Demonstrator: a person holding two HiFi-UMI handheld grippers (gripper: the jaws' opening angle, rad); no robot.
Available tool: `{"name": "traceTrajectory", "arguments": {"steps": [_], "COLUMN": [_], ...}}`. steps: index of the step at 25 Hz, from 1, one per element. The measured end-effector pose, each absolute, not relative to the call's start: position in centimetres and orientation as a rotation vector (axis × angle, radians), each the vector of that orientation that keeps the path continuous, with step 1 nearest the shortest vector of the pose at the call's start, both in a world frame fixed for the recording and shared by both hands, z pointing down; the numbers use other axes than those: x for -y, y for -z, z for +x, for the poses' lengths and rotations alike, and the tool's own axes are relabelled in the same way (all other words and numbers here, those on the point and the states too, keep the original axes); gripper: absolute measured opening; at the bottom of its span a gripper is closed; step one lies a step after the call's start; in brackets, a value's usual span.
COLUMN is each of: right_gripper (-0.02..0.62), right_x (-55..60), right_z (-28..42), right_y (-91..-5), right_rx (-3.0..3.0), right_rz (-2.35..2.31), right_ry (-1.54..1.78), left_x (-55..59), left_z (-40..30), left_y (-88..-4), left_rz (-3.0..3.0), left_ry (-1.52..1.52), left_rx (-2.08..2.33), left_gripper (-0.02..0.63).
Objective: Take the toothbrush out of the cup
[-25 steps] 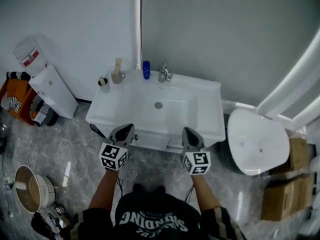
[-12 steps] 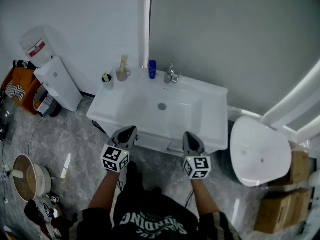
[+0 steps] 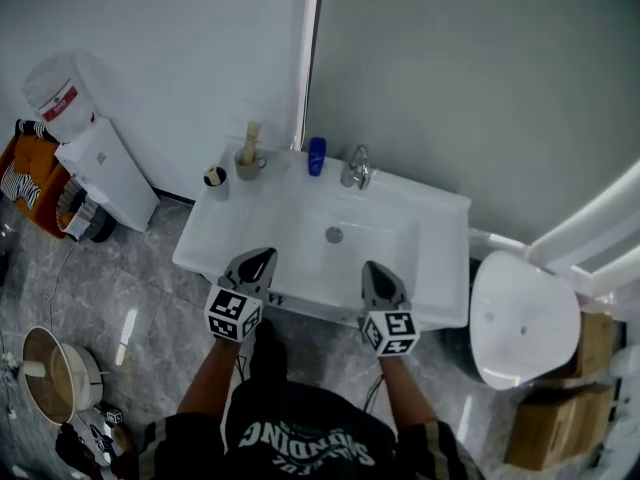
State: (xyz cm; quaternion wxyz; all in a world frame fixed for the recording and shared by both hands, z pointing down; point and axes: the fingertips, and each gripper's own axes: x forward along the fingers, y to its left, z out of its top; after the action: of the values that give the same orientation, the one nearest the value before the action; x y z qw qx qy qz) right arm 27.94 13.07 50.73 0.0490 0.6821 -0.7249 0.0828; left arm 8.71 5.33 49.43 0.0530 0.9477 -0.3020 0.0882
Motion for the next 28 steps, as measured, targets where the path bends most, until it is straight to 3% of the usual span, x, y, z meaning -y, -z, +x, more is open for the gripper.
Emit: {"name": "traceTrajectory", "arguments": {"steps": [15, 28], "right_gripper": [-0.003, -0.002], "right_x": [6.1, 14.3], "right_z": [19.3, 12.6], "right_y": [-49.4, -51.6], "right_rx": [2.25, 2.368], "right_rz": [2.032, 1.806], "right_ry": [-0.231, -0.291], "left_x": [11.0, 17.1], "left_z": [3.5, -1.3], "left_y": [-51.3, -53.2], "left_rz": [2.873, 2.768], "left_ry": [-0.31, -0.339], "left_rx": [0.859, 0.985], "left_gripper": [0.0, 0.0]}}
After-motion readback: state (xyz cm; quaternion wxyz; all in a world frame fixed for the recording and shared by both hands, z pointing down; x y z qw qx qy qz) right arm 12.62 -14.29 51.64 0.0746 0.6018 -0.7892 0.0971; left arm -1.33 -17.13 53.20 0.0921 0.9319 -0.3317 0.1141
